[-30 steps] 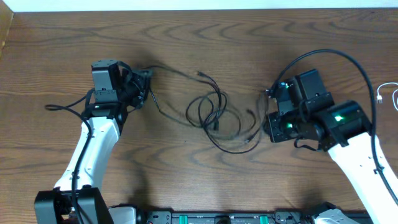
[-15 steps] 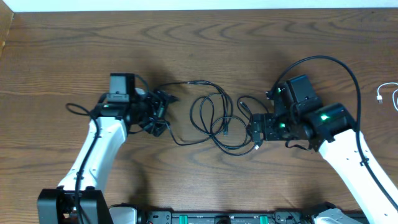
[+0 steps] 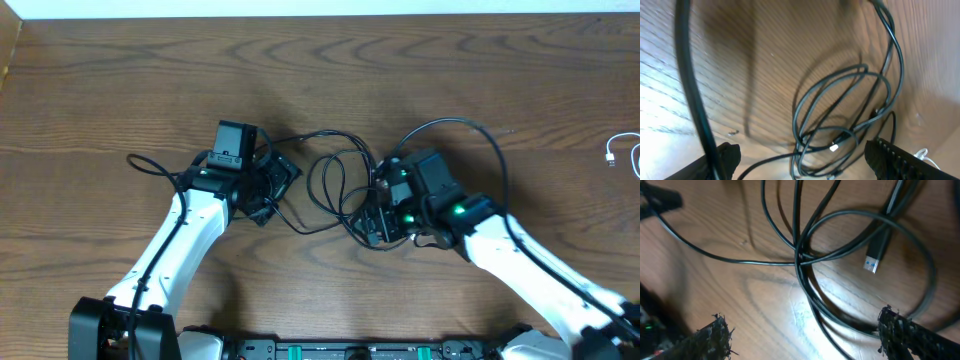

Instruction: Untangle cables

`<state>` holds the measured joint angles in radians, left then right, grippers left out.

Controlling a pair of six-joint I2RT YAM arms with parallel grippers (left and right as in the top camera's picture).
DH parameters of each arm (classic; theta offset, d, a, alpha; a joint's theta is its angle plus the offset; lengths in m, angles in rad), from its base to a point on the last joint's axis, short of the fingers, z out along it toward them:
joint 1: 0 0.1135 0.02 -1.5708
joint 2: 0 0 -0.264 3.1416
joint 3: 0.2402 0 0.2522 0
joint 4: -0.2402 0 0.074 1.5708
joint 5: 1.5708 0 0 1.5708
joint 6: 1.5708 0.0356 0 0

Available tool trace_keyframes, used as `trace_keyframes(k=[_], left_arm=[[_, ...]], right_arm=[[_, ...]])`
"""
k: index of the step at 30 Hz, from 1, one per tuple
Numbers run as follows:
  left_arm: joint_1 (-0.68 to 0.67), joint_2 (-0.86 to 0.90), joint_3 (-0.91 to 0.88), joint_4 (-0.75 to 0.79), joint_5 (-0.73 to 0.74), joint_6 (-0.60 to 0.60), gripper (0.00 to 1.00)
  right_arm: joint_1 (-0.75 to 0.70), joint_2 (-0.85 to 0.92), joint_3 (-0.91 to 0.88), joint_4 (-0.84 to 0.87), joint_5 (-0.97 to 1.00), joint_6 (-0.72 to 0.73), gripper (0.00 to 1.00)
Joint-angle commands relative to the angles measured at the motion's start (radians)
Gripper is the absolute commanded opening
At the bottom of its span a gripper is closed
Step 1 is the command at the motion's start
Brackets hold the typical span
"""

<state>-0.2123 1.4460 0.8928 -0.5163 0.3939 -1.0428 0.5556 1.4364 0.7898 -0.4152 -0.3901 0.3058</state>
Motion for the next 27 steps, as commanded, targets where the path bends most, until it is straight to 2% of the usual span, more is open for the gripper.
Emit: trace_keyframes(k=[1, 3, 8, 12, 16, 18, 22, 24, 25, 27], left_arm=[[0.0, 0.005, 0.007, -0.002, -0.048, -0.002, 0.84], [0.0, 0.005, 0.007, -0.003, -0.048, -0.002, 0.84], [0.0, 0.005, 0.007, -0.003, -0.048, -0.002, 0.85], [0.0, 0.005, 0.007, -0.002, -0.049, -0.002, 0.85], [0.0, 0.005, 0.007, -0.002, -0.049, -0.002, 0.84], [0.0, 0.005, 0.007, -0.003, -0.048, -0.002, 0.84], [0.0, 0.005, 0.007, -0.003, -0.048, -0.002, 0.84], [0.0, 0.005, 0.007, -0.003, -0.048, -0.002, 0.84], [0.0, 0.005, 0.007, -0.003, -0.048, -0.002, 0.84], [0.0, 0.005, 0.007, -0.003, -0.048, -0.002, 0.85]], right_arm=[[0.011, 0.074, -0.003, 0.053, 0.066, -0.026, 0.91], [0.008, 0.118, -0.003, 0.086, 0.152, -0.023, 0.83], [-0.014, 0.144, -0.003, 0.127, 0.264, -0.023, 0.9], [-0.039, 0.147, -0.003, 0.148, 0.39, -0.029, 0.91], [-0.051, 0.18, -0.003, 0.186, 0.327, -0.176, 0.84], [-0.047, 0.205, -0.003, 0.187, 0.289, -0.228, 0.73], [-0.046, 0.249, -0.003, 0.179, 0.267, -0.229, 0.55], [-0.046, 0.262, -0.003, 0.175, 0.268, -0.229, 0.41], [-0.046, 0.266, -0.003, 0.176, 0.267, -0.229, 0.33], [-0.047, 0.267, -0.002, 0.178, 0.266, -0.229, 0.01]])
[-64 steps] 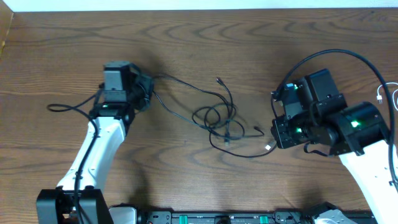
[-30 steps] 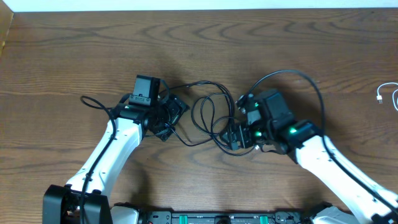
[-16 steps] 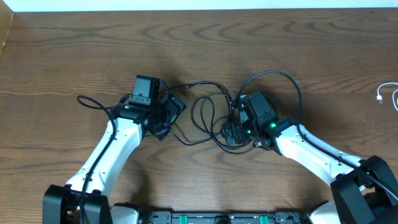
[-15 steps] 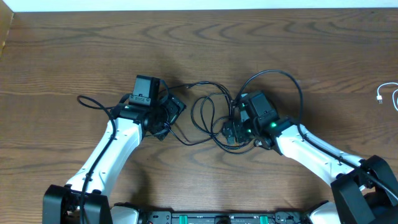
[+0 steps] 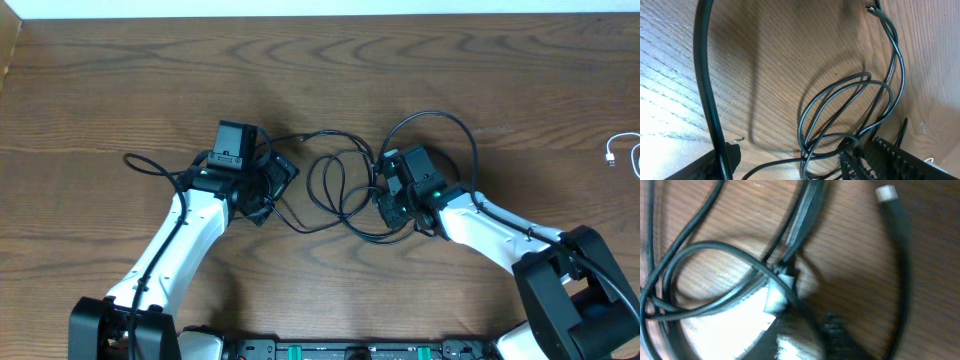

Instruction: Untangle cables

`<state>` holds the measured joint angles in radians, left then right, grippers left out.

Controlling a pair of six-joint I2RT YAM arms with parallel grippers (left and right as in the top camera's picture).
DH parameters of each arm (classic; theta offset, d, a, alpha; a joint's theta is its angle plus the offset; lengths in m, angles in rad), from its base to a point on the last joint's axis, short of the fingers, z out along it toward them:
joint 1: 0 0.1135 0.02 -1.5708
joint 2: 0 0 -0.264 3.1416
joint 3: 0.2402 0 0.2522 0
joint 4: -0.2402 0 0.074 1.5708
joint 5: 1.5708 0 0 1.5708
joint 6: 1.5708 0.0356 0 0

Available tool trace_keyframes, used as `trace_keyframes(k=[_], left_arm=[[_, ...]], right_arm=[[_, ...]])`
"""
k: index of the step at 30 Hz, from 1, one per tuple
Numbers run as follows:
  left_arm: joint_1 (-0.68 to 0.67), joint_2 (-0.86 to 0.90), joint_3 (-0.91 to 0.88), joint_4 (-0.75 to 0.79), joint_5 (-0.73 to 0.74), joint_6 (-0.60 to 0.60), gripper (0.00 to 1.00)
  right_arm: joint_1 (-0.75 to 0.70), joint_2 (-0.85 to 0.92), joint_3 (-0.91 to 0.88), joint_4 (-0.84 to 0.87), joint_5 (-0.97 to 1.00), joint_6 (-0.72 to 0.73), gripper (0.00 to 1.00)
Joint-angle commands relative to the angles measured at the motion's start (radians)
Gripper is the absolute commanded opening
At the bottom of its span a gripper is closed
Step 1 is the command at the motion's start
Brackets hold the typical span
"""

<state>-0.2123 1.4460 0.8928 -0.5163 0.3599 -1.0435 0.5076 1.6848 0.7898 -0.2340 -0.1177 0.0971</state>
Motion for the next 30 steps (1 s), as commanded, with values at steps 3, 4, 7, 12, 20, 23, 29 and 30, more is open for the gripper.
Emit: trace_keyframes(k=[3, 4, 7, 12, 20, 23, 29, 30], left_arm=[[-0.001, 0.005, 0.007, -0.003, -0.021, -0.001, 0.85], [-0.001, 0.005, 0.007, -0.003, -0.03, -0.001, 0.84], [-0.001, 0.005, 0.007, -0.003, -0.04, -0.001, 0.85], [-0.002, 0.005, 0.007, -0.002, -0.022, -0.001, 0.99], [-0.002, 0.004, 0.007, 0.195, 0.422, 0.446, 1.0], [-0.003, 0.004, 0.007, 0.29, 0.528, 0.486, 1.0], [-0.041, 0.004, 0.007, 0.409, 0.538, 0.517, 1.0], [-0.048, 0.004, 0.007, 0.426, 0.537, 0.547, 1.0]], right_arm=[[-0.006, -0.023, 0.039, -0.053, -0.072, -0.021, 0.01], [-0.013, -0.048, 0.065, -0.082, -0.109, -0.027, 0.01], [-0.047, -0.15, 0.177, -0.198, -0.251, -0.063, 0.01], [-0.1, -0.331, 0.309, -0.275, -0.433, -0.069, 0.01], [-0.106, -0.529, 0.322, -0.257, -0.473, -0.069, 0.01], [-0.106, -0.56, 0.322, -0.27, -0.473, -0.068, 0.01], [-0.106, -0.562, 0.322, -0.29, -0.473, -0.068, 0.01], [-0.106, -0.561, 0.322, -0.294, -0.472, -0.068, 0.01]])
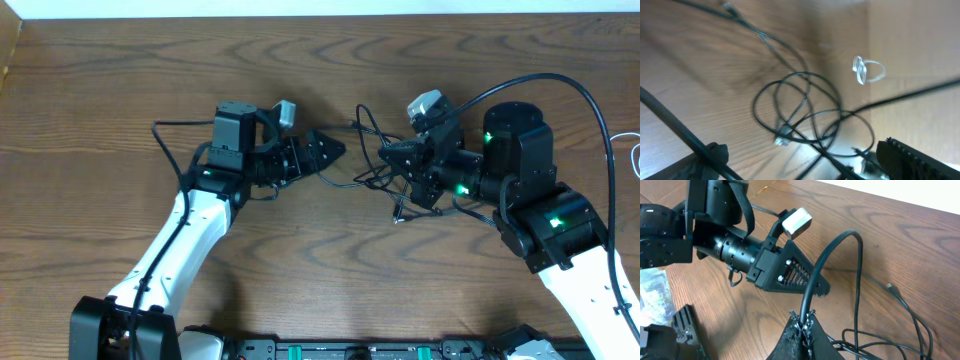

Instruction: Untangle cables

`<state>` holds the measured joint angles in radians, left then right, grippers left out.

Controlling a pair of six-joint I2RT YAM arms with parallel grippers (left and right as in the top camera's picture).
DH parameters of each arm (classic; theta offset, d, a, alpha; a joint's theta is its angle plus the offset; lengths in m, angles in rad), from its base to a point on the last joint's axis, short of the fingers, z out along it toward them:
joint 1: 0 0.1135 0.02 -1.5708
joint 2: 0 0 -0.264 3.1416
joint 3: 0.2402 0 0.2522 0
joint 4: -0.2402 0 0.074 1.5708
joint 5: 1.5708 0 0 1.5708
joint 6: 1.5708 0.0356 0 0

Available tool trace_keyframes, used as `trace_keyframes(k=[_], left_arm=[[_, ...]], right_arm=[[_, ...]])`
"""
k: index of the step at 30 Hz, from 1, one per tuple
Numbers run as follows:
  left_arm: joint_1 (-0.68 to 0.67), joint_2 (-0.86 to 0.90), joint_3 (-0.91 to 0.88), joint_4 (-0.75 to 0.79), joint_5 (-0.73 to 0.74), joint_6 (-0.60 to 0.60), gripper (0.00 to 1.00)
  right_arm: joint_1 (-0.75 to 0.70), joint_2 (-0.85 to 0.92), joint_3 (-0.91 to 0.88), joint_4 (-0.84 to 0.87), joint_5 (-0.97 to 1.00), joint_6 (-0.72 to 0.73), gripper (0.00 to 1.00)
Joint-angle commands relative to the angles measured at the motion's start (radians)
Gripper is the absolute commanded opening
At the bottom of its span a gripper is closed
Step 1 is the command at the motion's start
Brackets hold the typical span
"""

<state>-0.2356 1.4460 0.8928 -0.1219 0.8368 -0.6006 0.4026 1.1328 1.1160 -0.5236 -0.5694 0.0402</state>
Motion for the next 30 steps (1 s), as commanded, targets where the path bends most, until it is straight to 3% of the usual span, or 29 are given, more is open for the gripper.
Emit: trace_keyframes(k=[1, 5, 9, 12, 16, 19, 21, 25, 27, 30], left_arm=[[-0.027, 0.004, 0.007, 0.048, 0.057, 0.126, 1.0], [0.003, -0.007, 0.01, 0.083, 0.038, 0.06, 1.0], [0.069, -0.036, 0.015, 0.017, 0.034, -0.097, 1.0], [0.095, -0.04, 0.014, -0.199, -0.018, -0.101, 1.0], [0.093, -0.038, 0.014, -0.618, -0.269, -0.246, 1.0], [0.095, -0.038, 0.014, -0.792, -0.41, -0.275, 1.0], [0.095, -0.041, 0.014, -0.787, -0.368, -0.213, 0.98], [0.086, -0.069, 0.014, -0.59, -0.167, 0.022, 0.98], [0.069, -0.084, 0.014, -0.496, -0.246, 0.087, 0.98], [0.021, -0.085, 0.014, -0.434, -0.53, 0.111, 0.99]], right_arm=[[-0.001, -0.009, -0.005, -0.007, -0.021, -0.011, 0.01], [-0.001, -0.009, -0.005, -0.028, -0.011, -0.012, 0.01], [-0.002, -0.009, -0.005, -0.068, 0.042, -0.011, 0.01], [-0.002, -0.009, -0.005, -0.083, 0.055, -0.011, 0.01], [-0.002, -0.009, -0.005, -0.082, 0.055, -0.012, 0.01], [-0.002, -0.009, -0.005, -0.082, 0.055, -0.011, 0.01], [-0.002, -0.009, -0.005, -0.083, 0.054, -0.011, 0.01], [-0.002, -0.009, -0.005, -0.087, 0.053, 0.011, 0.01], [-0.002, -0.009, -0.005, -0.09, 0.053, 0.011, 0.01], [-0.002, -0.009, -0.005, -0.09, 0.031, 0.012, 0.01]])
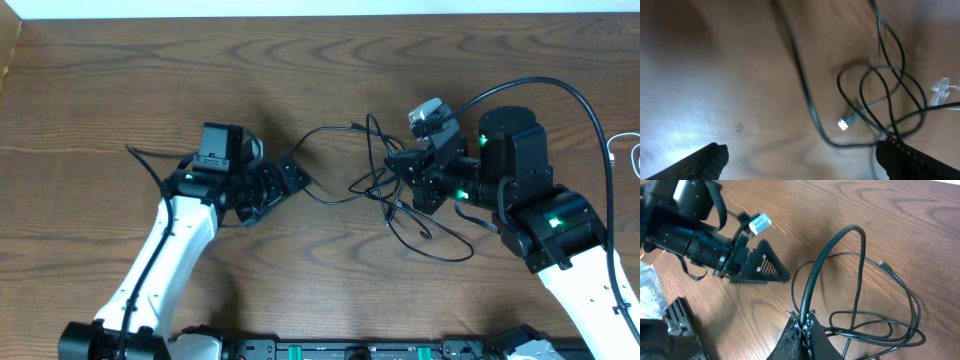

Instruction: Untangle cables

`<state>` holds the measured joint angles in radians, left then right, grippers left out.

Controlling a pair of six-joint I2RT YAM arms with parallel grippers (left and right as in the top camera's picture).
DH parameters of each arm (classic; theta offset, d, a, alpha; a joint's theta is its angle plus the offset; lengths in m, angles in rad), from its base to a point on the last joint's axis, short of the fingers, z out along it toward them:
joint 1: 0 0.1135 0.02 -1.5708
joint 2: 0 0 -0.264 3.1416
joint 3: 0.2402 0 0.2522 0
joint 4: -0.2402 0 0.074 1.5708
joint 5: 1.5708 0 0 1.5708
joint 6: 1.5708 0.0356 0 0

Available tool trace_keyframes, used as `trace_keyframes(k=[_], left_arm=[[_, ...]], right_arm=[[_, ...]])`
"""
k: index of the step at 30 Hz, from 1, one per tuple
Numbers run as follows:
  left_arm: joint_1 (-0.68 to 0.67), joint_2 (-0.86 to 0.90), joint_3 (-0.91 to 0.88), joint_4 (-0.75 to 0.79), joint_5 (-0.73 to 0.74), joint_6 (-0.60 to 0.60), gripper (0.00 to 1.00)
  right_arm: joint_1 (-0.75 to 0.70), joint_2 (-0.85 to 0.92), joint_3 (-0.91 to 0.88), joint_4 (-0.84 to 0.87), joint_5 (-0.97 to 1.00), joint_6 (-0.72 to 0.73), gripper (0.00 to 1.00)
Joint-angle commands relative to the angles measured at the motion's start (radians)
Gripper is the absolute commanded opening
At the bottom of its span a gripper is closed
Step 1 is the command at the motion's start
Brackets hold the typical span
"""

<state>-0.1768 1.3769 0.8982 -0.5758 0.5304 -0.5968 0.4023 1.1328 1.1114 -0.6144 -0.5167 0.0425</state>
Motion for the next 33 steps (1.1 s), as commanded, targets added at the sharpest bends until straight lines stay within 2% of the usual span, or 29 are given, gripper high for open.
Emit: trace_keyframes(k=[1, 6, 9, 13, 22, 23, 25, 26, 28, 30, 33], left_arm=[[-0.057, -0.016, 0.009, 0.035, -0.265, 0.107, 0.99], [-0.19, -0.016, 0.009, 0.217, -0.201, 0.164, 0.96], [-0.277, -0.014, 0.009, 0.326, -0.255, 0.182, 0.96], [-0.359, -0.004, 0.009, 0.402, -0.408, 0.185, 0.95], [-0.434, 0.119, 0.009, 0.613, -0.418, 0.168, 0.89], [-0.438, 0.14, 0.009, 0.63, -0.418, 0.155, 0.86], [-0.445, 0.184, 0.009, 0.658, -0.418, 0.143, 0.62], [-0.447, 0.201, 0.009, 0.668, -0.418, 0.143, 0.4], [-0.446, 0.227, 0.009, 0.676, -0.42, 0.143, 0.22], [-0.433, 0.229, 0.01, 0.682, -0.42, 0.143, 0.08], [-0.39, 0.19, 0.013, 0.7, -0.419, 0.101, 0.08]], right_arm=[[-0.002, -0.01, 0.0, 0.001, -0.041, 0.01, 0.01], [-0.002, -0.01, 0.0, -0.002, -0.085, 0.013, 0.01], [-0.002, -0.01, 0.0, 0.005, -0.086, 0.039, 0.01], [-0.002, -0.01, 0.0, 0.002, -0.094, 0.051, 0.01], [-0.002, -0.014, 0.0, 0.002, -0.096, 0.076, 0.01], [-0.002, -0.017, 0.0, 0.002, -0.096, 0.076, 0.01], [-0.003, -0.024, 0.0, 0.002, -0.096, 0.076, 0.01], [-0.003, -0.028, 0.0, 0.002, -0.096, 0.076, 0.01], [-0.004, -0.038, 0.0, 0.005, -0.096, 0.076, 0.01], [-0.007, -0.047, 0.001, 0.004, -0.095, 0.076, 0.01], [-0.016, -0.053, 0.001, 0.002, -0.085, 0.076, 0.01]])
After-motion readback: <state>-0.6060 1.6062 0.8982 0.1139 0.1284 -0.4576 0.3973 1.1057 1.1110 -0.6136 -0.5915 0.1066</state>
